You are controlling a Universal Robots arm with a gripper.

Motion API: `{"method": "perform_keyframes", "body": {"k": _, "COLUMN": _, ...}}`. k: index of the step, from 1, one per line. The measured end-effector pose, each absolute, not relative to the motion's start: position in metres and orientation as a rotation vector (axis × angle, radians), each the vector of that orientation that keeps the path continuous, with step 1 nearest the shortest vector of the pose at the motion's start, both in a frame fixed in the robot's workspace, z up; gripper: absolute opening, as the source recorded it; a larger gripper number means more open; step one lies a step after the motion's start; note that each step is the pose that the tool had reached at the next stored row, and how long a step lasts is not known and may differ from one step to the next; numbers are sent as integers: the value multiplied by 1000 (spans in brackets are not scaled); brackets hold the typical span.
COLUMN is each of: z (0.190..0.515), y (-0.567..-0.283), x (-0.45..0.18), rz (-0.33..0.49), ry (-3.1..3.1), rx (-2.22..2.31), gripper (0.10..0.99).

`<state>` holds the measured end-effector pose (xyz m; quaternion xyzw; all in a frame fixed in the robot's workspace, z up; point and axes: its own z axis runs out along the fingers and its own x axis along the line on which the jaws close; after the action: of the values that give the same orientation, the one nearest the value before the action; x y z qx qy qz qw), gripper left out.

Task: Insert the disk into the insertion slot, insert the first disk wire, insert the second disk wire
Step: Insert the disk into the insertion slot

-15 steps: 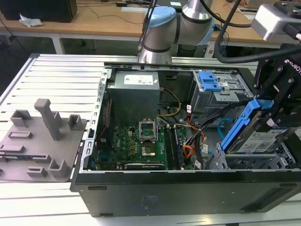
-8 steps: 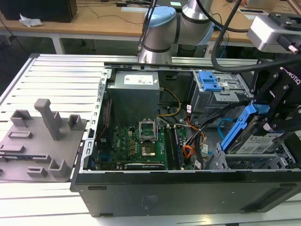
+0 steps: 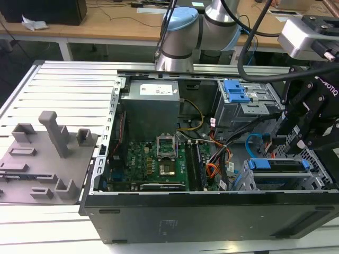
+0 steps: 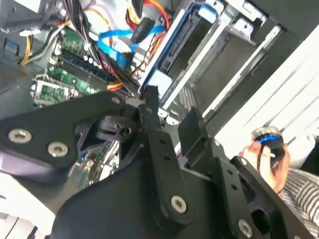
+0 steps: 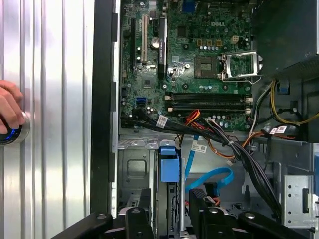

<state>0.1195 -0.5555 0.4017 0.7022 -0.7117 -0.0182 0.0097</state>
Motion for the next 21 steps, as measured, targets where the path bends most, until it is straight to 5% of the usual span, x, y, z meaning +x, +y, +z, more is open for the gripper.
{"method": "perform_keyframes", "body": {"k": 2, "z": 402, "y": -555, "x": 120, "rz": -57, "ry": -2222, "rx": 2192, "gripper": 439}}
{"method": "perform_keyframes", "body": {"k": 5, "z": 401, "y": -555, "x": 119, "rz": -57, "ry": -2222, "rx": 2192, "gripper": 173}}
{"method": "perform_keyframes", "body": {"k": 7, "z": 401, "y": -555, "x": 120, "rz": -57, "ry": -2222, "rx": 2192, "gripper": 114}}
{"method": "perform_keyframes", "body": {"k": 21, "z": 383, "y": -553, "x": 129, "rz": -56, "ry": -2221, "rx": 2191, "gripper": 106}}
